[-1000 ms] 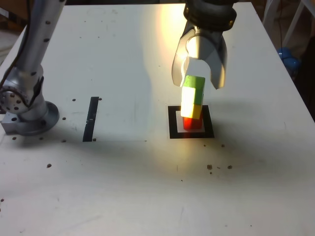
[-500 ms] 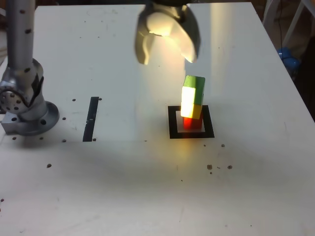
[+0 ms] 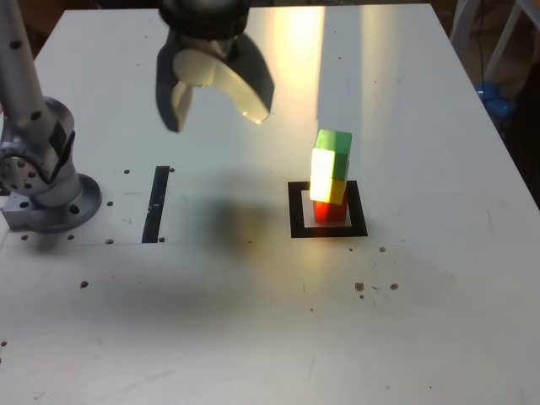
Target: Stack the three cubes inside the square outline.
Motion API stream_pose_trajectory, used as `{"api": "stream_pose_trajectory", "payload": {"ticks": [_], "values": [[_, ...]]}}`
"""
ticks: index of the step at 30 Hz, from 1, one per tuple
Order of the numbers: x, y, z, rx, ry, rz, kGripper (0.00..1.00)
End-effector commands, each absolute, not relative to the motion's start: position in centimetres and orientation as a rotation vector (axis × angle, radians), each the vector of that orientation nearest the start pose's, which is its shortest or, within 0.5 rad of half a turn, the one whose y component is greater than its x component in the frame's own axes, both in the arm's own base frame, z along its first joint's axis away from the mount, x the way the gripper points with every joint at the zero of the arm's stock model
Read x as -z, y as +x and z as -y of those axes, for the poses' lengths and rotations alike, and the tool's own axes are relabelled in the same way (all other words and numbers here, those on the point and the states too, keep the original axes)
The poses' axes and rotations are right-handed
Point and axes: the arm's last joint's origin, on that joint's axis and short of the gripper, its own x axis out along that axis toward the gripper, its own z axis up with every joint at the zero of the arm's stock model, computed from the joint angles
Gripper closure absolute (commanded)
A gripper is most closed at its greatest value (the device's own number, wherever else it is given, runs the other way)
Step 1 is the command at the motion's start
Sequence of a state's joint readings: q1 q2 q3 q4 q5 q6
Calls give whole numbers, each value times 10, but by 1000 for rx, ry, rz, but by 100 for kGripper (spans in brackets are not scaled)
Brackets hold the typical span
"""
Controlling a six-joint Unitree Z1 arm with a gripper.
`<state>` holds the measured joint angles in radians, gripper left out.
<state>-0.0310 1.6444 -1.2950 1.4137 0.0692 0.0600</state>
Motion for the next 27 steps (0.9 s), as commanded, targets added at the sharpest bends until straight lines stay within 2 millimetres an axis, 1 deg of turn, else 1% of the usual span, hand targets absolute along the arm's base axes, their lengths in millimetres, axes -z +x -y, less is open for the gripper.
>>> {"api": "stream_pose_trajectory", "payload": {"ticks": [1, 8, 14, 21, 27], "values": [[-310, 221, 3, 22, 121, -1759, 0], [-281, 198, 4, 28, 84, -1787, 0], [-258, 184, 5, 42, 59, -1809, 0], [-241, 172, 5, 50, 46, -1828, 0], [-231, 168, 5, 54, 41, -1837, 0]]}}
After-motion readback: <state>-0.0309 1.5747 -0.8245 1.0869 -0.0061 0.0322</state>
